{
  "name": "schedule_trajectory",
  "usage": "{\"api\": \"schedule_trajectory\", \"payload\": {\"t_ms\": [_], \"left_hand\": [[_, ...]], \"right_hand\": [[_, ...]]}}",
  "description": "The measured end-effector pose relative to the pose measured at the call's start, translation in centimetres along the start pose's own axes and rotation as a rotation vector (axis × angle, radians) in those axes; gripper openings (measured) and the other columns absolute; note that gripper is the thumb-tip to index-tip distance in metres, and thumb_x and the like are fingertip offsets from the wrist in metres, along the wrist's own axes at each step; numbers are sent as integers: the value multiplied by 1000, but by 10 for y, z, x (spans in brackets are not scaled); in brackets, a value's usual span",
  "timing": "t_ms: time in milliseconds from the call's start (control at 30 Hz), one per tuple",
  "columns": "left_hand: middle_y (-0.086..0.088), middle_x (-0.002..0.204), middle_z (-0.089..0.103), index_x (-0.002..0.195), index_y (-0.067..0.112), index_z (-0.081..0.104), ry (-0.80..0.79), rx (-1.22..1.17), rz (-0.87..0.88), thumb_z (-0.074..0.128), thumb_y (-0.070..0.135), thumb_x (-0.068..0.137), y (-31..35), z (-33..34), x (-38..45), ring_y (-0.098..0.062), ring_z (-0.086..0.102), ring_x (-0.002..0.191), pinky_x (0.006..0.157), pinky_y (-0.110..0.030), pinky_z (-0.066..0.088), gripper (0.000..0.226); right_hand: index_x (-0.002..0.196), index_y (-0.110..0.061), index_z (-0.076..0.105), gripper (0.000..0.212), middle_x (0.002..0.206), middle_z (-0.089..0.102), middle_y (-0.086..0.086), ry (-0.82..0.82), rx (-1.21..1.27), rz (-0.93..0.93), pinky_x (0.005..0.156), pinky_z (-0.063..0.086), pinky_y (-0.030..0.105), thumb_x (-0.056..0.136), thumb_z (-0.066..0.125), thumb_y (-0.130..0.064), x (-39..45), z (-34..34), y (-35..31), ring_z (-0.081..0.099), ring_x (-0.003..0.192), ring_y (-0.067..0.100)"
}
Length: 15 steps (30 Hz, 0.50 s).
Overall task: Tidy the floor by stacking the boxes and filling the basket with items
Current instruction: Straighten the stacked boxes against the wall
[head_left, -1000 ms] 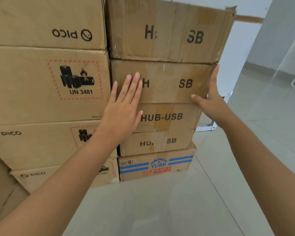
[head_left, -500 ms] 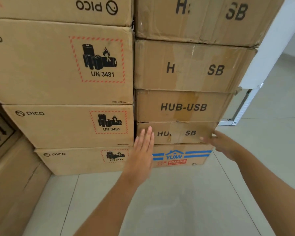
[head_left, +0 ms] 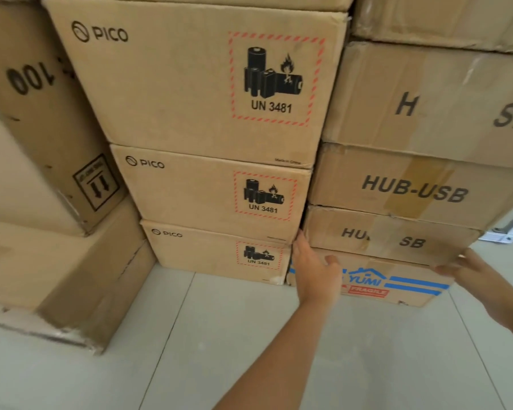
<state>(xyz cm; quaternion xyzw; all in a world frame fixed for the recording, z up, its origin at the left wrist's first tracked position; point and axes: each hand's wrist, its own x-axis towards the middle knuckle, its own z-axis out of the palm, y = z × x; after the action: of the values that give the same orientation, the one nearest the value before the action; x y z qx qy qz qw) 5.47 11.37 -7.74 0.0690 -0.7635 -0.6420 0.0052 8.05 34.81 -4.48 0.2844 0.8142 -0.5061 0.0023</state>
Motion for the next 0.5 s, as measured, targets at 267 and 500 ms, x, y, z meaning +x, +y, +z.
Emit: {"api": "schedule_trajectory", "payload": {"t_ms": [267,500], "left_hand": [[4,142,44,144,20,34,-6,38,-1,42,11,91,-7,-13,-8,-11,51,117,79,-2,42,54],[-11,149,15,146,8,16,554,-403,-246,52,32,93,15,-85,19,-31,35,132,104,-31,34,68]], "right_hand": [[120,-29,51,48,107,63,0,-31,6,-19,103,33,42,83,57,2,-3,-1,9,49,115,28],[125,-30,38,47,120,49,5,-32,182,15,104,29,43,90,46,0,-7,15,4,44,111,25]]}}
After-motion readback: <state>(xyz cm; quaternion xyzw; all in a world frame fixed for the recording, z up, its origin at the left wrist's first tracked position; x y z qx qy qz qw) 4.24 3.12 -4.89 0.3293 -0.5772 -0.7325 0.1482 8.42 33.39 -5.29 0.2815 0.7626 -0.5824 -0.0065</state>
